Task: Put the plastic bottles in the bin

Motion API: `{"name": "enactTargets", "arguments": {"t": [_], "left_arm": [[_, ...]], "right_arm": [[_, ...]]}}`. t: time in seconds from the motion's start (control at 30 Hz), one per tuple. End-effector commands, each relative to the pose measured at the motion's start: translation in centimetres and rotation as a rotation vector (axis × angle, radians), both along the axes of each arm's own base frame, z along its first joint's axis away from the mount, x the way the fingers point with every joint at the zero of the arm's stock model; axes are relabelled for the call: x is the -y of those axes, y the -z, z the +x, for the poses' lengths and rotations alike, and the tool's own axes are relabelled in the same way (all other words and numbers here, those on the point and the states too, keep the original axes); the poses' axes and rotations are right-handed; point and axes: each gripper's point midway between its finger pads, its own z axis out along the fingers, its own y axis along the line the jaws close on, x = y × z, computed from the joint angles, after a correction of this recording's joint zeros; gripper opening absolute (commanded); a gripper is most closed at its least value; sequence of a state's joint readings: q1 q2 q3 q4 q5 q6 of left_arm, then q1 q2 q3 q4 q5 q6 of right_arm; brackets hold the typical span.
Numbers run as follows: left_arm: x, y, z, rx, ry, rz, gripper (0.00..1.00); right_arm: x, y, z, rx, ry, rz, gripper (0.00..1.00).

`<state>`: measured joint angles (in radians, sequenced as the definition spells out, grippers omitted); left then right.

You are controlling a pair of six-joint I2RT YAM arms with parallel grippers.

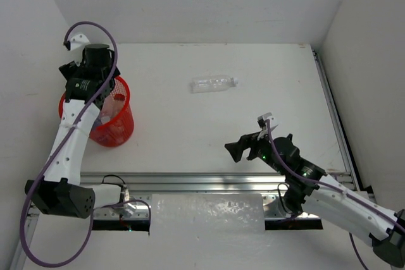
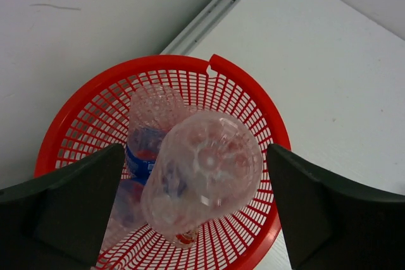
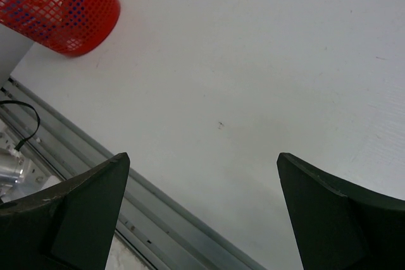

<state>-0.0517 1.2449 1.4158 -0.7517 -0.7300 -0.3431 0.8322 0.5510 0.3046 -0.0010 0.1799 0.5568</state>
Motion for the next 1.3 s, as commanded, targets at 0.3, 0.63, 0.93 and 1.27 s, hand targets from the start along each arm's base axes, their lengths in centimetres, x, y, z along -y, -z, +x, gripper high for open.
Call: {"name": "enactTargets", "arguments": {"t": [0.3, 0.63, 0.93, 1.27], "left_arm": [[-0.2, -6.6, -4.8, 0.219, 0.001, -0.032, 1.0], [9.5, -6.3, -9.1, 0.491, 0.593, -0.212, 1.0], [13.7, -0.5, -8.9, 0.592, 0.832, -0.258, 1.0], [14.9, 1.8, -8.6, 0.51, 0.895, -0.297, 1.0]], "right_arm": [[0.0, 3.5, 3.9, -0.265, 0.152, -0.083, 0.99], [-2.2, 3.1, 17.6, -0.384, 0.592, 0.069, 0.99], [-3.2, 6.6, 27.5, -0.511, 1.077, 0.009, 0.99], [-6.5, 9.3, 36.2, -0.357, 1.028, 0.003, 0.99]]}}
